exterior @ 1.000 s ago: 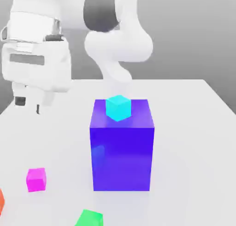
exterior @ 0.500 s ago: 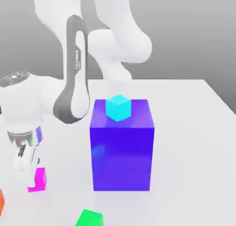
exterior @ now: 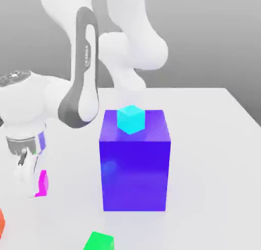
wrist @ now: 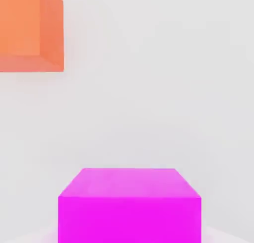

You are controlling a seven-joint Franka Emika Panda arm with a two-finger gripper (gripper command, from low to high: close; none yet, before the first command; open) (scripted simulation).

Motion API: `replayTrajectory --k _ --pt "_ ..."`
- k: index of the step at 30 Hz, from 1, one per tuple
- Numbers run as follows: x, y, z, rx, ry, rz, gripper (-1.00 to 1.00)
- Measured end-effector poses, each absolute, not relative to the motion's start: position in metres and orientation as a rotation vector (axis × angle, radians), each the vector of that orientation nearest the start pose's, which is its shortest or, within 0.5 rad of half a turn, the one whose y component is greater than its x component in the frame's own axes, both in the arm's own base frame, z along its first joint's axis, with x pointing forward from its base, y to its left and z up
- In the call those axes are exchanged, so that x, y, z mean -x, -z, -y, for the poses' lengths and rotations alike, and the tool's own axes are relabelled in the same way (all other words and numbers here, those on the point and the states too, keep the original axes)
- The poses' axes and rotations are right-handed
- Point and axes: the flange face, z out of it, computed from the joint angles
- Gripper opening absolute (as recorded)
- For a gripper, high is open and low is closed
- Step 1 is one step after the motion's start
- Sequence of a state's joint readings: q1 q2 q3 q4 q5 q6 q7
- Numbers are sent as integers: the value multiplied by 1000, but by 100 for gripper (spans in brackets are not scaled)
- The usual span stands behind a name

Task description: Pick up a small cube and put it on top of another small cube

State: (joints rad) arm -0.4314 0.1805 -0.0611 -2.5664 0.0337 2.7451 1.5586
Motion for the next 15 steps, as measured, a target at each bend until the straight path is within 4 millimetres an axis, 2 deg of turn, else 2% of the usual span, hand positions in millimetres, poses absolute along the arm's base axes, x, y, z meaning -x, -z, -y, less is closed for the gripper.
replayTrajectory --k 4,6,7,9,11,12,15 --pt "-465 -222 143 1895 -5 -2505 -100" --pt "-495 -235 100 2039 -2 -2388 -100" --pt "-505 -235 84 2087 0 -2346 -100" --pt "-512 -217 72 2122 1 -2315 -100" --pt "-513 -190 69 2131 1 -2306 -100" --pt "-513 -182 68 2133 1 -2305 100" --pt "-513 -182 68 2133 1 -2305 100"
